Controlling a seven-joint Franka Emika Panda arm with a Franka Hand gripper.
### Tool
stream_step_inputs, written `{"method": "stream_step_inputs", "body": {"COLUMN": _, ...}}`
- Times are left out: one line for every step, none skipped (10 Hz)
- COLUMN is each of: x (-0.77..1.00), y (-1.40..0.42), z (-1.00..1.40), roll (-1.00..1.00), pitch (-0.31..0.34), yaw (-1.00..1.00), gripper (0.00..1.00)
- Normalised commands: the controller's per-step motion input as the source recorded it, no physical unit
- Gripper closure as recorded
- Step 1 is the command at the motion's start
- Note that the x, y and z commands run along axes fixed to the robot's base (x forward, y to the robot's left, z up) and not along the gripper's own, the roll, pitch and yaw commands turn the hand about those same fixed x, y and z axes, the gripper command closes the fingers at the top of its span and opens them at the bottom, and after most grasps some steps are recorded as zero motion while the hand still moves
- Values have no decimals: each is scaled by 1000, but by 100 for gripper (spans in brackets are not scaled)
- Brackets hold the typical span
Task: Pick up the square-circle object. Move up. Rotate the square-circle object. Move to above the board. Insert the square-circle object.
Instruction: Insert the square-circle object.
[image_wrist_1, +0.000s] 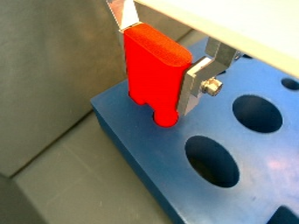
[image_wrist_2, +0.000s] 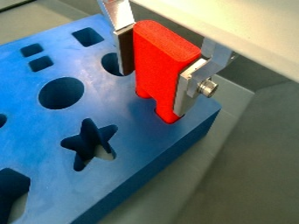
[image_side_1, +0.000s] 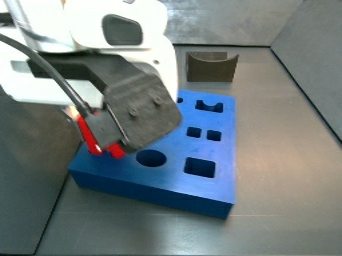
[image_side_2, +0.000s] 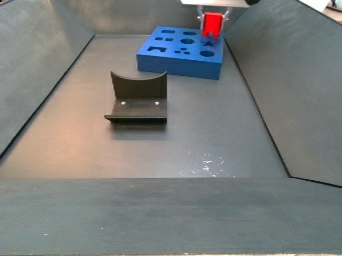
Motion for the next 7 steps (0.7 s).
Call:
{"method": "stream_step_inputs", "body": {"x": 500, "y": 103, "z": -1000, "roll": 7, "pitch": 0, "yaw": 214, "gripper": 100}}
{"method": "stream_step_inputs", "body": {"x": 97, "y": 206, "z": -800, "roll": 0, "pitch": -90, "yaw": 151, "gripper": 100}}
{"method": "stream_step_inputs", "body": {"x": -49, "y": 0, "z": -3, "roll": 0, "pitch": -66, "yaw": 0, "gripper": 100}}
{"method": "stream_step_inputs", "body": {"x": 0, "y": 0, "z": 0, "roll": 0, "pitch": -6, "yaw": 0, "gripper": 100}}
{"method": "stream_step_inputs", "body": {"x": 0, "y": 0, "z": 0, "roll": 0, "pitch": -4, "yaw": 0, "gripper": 100}}
{"method": "stream_step_inputs", "body": {"x": 0, "y": 17, "z": -149, "roll": 0, "pitch": -50, "yaw": 0, "gripper": 100}}
{"method": "stream_step_inputs", "body": {"x": 91, "y": 74, "z": -43, "roll": -53, "pitch": 0, "yaw": -26, "gripper": 100}}
